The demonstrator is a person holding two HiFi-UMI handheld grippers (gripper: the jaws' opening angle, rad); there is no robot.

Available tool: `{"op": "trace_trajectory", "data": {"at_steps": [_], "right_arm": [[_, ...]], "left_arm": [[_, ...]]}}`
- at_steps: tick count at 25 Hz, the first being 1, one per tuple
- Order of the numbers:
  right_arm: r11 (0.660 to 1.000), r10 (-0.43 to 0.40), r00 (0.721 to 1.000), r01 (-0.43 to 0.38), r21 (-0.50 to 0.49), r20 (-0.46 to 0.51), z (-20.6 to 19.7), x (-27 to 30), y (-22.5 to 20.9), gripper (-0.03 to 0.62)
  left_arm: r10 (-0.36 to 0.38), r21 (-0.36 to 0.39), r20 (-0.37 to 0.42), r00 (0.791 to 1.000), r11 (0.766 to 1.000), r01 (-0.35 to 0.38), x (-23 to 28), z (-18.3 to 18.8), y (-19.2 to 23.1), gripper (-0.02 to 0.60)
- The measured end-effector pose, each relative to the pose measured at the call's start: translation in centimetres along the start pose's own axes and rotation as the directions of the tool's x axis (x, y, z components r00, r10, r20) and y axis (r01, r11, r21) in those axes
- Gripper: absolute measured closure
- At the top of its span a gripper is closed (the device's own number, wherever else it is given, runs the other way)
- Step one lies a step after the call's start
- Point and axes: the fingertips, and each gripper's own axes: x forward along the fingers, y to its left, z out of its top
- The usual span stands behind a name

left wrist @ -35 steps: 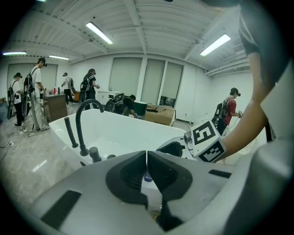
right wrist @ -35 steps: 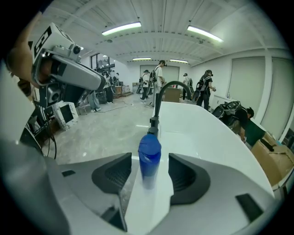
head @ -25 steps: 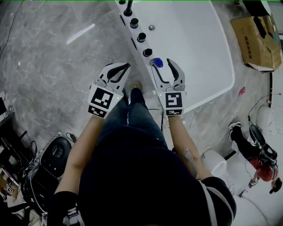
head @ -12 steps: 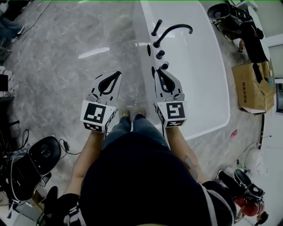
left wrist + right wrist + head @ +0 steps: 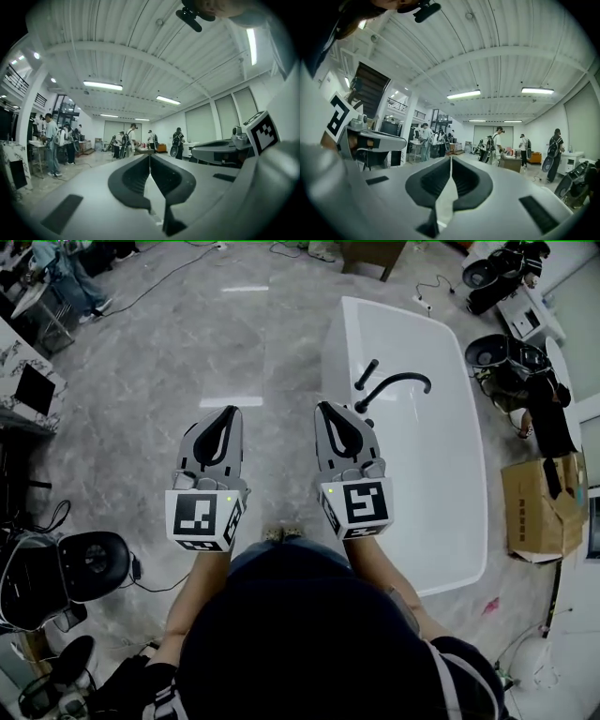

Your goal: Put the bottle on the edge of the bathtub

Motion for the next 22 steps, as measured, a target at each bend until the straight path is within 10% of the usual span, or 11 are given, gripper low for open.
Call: {"op": "trace_trajectory", "data": {"at_steps": [22], "right_arm": [[0.997, -0.077, 0.997, 0.077, -0.013, 0.024, 1.4, -2.1, -3.6, 0.563]], "left_arm": [[-0.06, 0.026, 0.06, 0.996, 0.998, 0.059, 0.8, 2.9, -1.9, 0.551]]}}
